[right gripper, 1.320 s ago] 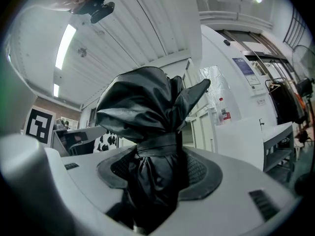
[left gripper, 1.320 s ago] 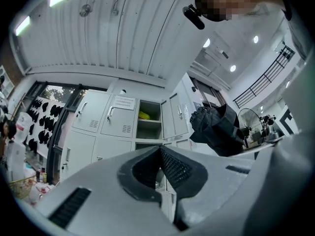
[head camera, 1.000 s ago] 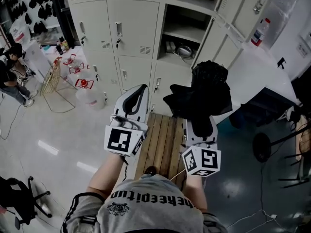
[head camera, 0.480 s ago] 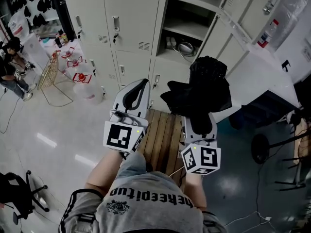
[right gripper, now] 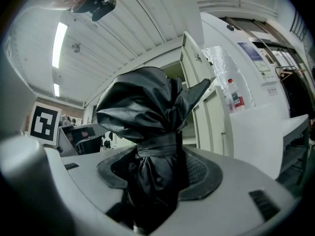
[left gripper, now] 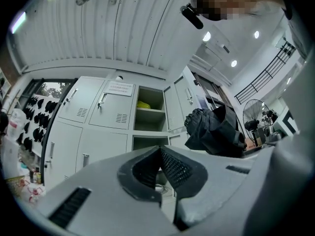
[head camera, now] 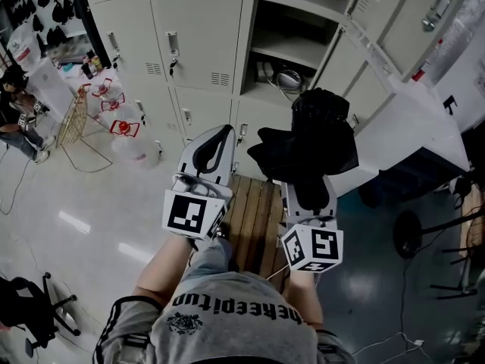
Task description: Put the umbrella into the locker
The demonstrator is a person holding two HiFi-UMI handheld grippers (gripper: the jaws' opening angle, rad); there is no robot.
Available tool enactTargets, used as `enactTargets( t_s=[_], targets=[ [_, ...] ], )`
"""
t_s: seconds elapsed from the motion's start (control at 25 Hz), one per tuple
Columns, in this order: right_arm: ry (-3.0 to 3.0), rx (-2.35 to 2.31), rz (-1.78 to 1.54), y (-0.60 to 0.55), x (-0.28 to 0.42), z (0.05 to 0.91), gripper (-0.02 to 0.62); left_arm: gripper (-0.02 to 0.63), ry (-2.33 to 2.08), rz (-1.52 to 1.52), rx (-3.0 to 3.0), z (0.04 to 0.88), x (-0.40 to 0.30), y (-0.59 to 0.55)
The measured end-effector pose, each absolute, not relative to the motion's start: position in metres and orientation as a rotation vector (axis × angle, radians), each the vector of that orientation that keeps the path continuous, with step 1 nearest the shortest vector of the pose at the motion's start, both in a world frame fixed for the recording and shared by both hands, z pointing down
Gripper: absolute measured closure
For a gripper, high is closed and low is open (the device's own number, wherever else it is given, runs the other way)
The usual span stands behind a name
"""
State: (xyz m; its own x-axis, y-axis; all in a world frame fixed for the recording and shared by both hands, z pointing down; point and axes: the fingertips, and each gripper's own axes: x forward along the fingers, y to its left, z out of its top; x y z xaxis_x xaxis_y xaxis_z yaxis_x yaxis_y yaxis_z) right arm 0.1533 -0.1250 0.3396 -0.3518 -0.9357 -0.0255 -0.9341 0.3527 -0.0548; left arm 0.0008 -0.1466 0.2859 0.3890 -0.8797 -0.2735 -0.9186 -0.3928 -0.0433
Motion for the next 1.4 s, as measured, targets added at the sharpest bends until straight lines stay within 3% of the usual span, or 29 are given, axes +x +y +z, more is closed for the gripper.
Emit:
enactTargets(
  t_s=[1.4],
  targets=[
    [2.501, -1.887, -0.112, -0.342, 0.127, 0.338, 0.347, 0.603, 1.493, 0.334, -2.510, 0.275, -0.026, -0.359]
  ],
)
